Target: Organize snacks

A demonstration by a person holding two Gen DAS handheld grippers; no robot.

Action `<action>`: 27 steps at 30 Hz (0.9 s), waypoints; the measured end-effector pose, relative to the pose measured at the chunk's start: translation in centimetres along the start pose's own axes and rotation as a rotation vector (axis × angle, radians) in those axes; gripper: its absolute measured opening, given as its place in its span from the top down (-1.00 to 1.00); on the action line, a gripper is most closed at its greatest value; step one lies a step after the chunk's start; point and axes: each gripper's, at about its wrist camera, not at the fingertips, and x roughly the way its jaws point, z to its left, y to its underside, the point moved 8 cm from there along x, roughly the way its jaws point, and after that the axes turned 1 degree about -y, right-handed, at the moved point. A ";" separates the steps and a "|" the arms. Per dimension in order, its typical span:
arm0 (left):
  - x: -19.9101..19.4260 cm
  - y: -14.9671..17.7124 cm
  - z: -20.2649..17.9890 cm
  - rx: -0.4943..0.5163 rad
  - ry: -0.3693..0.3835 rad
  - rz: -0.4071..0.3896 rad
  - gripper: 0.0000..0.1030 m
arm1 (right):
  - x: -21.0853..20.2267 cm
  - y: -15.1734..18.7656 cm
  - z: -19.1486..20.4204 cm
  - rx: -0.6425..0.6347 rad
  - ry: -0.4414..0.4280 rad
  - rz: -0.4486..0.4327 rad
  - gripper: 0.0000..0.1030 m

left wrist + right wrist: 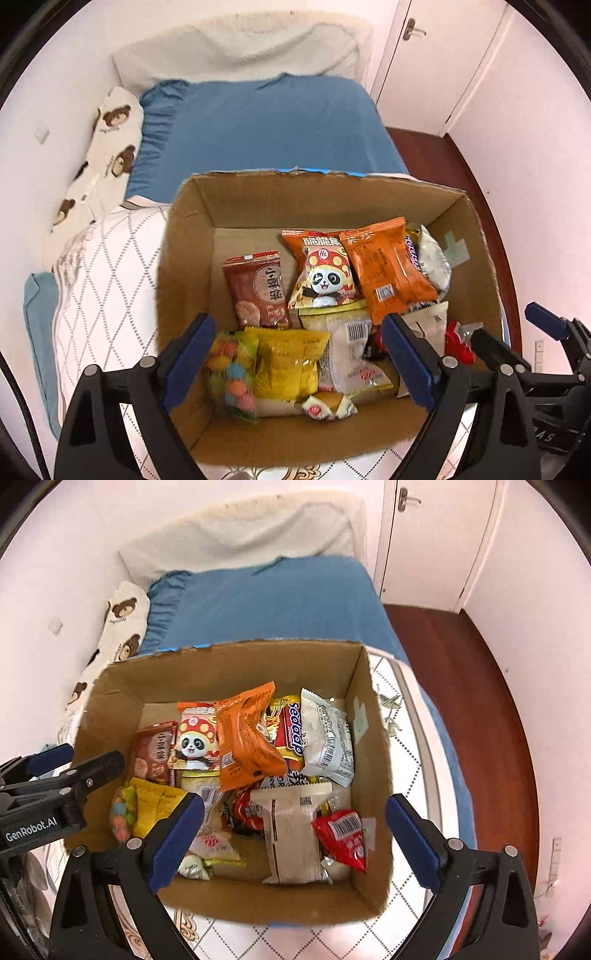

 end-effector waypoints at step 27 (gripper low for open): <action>-21.3 13.4 -0.9 -0.017 -0.089 -0.406 -0.79 | -23.6 11.8 1.7 -0.040 -0.031 -0.412 -0.98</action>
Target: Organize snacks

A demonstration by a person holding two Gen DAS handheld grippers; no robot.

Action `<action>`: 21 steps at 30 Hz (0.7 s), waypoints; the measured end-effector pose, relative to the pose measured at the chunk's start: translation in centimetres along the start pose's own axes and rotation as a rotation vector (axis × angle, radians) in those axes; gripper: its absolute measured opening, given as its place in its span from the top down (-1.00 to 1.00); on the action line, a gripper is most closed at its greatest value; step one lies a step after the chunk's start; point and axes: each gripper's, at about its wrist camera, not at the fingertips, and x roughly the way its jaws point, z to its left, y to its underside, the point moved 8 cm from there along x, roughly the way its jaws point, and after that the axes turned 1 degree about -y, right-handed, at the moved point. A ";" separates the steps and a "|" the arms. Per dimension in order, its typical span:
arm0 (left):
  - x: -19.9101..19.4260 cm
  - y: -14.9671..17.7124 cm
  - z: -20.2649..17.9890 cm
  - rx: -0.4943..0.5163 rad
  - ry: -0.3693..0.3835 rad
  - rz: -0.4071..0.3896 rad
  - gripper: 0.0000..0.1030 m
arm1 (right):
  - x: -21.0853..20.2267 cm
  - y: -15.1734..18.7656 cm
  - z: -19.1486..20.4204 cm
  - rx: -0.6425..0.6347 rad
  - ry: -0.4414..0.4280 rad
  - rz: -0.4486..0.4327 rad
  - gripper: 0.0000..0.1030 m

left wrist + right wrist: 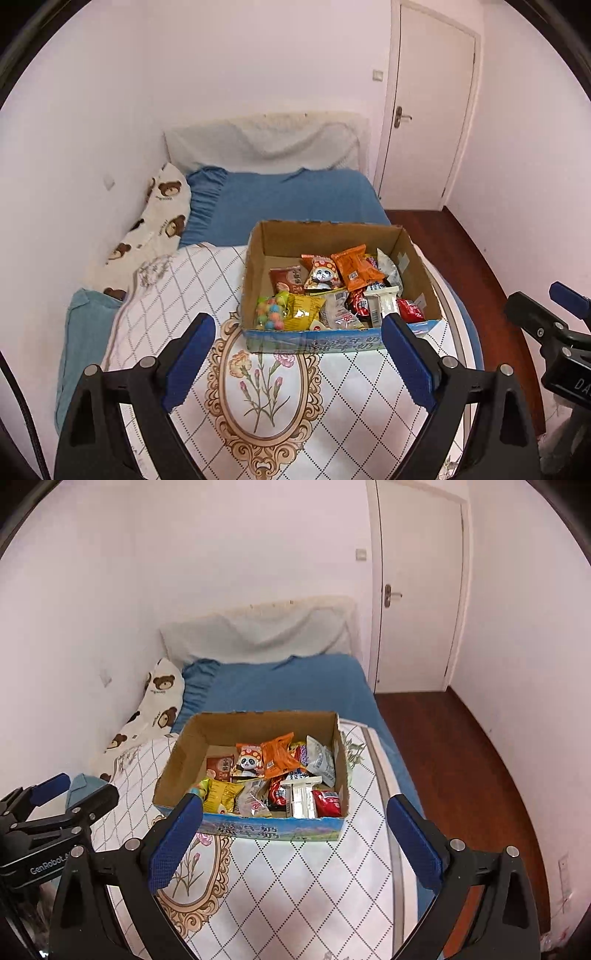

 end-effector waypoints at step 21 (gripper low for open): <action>-5.4 1.8 -0.6 -0.001 0.002 -0.066 -0.79 | -6.2 1.5 0.6 -0.017 -0.014 -0.050 -0.98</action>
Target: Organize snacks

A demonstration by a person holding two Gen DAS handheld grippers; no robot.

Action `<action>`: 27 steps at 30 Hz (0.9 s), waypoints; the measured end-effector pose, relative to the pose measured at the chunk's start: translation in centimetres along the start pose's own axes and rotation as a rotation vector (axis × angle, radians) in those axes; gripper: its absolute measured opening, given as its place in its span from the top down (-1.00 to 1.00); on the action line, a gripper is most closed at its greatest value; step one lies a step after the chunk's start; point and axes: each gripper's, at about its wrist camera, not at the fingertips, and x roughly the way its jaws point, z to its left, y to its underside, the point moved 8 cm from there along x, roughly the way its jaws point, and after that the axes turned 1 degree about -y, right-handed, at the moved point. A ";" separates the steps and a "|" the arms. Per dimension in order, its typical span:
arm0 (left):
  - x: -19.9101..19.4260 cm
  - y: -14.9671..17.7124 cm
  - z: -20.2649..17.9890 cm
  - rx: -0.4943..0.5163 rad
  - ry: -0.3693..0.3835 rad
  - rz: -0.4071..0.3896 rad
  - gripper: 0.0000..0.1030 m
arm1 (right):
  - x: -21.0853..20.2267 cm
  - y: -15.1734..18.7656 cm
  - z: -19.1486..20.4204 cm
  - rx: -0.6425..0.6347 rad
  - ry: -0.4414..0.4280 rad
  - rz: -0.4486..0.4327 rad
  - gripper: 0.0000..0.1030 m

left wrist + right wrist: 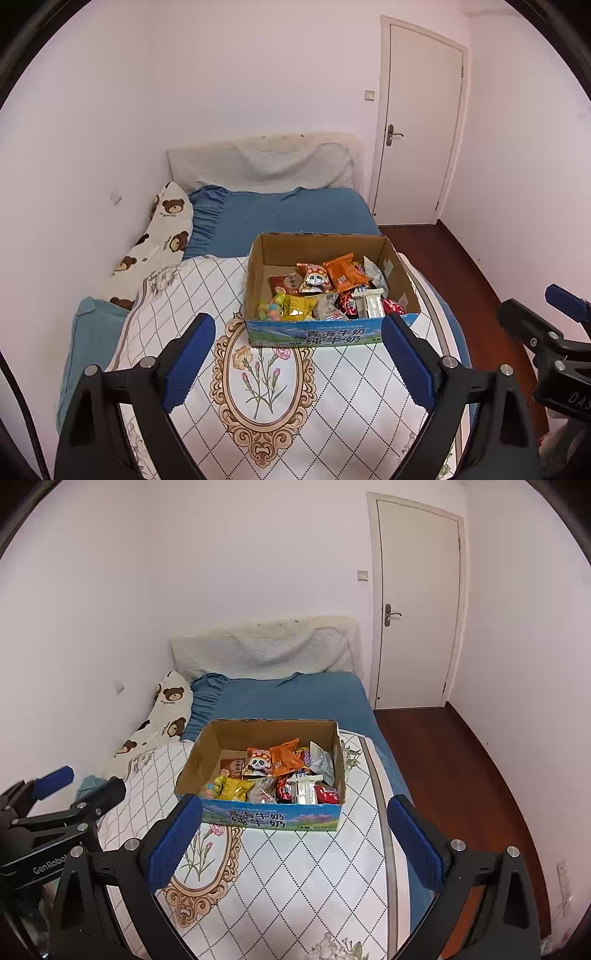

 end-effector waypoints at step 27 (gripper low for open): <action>11.0 -0.5 0.9 -0.019 -0.102 0.060 -1.00 | 13.2 0.3 -2.5 0.027 0.094 0.088 -0.98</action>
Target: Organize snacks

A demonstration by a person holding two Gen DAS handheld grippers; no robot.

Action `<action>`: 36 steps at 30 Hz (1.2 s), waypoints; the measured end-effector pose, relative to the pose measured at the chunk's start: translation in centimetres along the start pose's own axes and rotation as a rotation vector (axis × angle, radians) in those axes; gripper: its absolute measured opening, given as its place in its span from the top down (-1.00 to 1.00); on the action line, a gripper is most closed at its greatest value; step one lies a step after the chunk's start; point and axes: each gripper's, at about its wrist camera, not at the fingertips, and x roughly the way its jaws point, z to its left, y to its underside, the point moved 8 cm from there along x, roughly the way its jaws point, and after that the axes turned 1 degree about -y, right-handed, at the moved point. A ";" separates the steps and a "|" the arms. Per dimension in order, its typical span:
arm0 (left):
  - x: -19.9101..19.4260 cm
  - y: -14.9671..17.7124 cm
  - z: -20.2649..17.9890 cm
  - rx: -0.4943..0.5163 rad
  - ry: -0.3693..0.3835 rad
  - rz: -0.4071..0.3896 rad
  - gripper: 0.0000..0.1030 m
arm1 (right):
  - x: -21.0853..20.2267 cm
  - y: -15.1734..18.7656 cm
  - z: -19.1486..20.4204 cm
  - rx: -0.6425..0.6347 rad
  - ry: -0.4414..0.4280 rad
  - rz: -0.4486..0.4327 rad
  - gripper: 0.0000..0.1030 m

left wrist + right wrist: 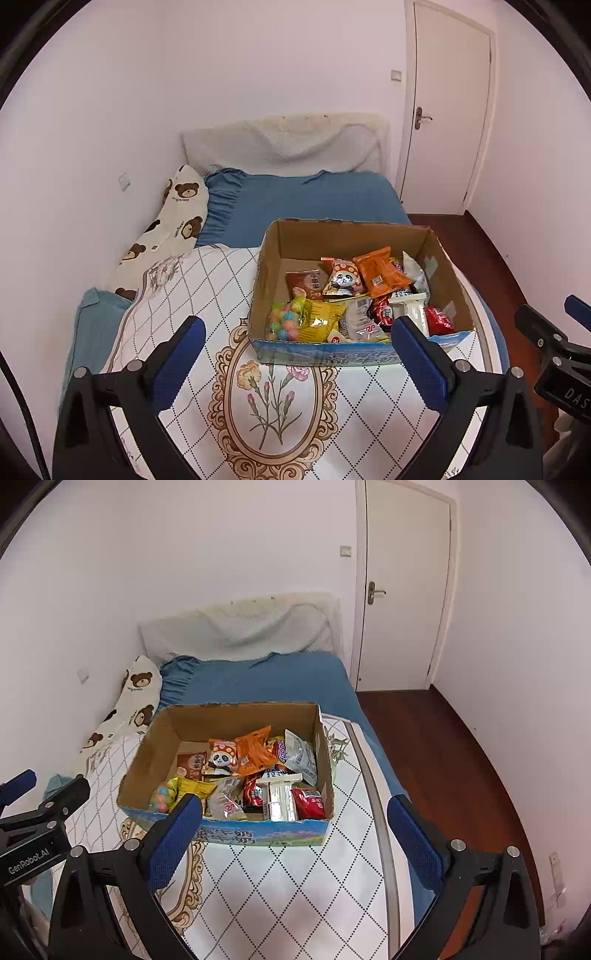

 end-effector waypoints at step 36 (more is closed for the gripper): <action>3.0 0.8 0.0 0.005 -0.023 0.064 -1.00 | 3.2 1.2 1.1 -0.002 -0.014 0.066 -0.98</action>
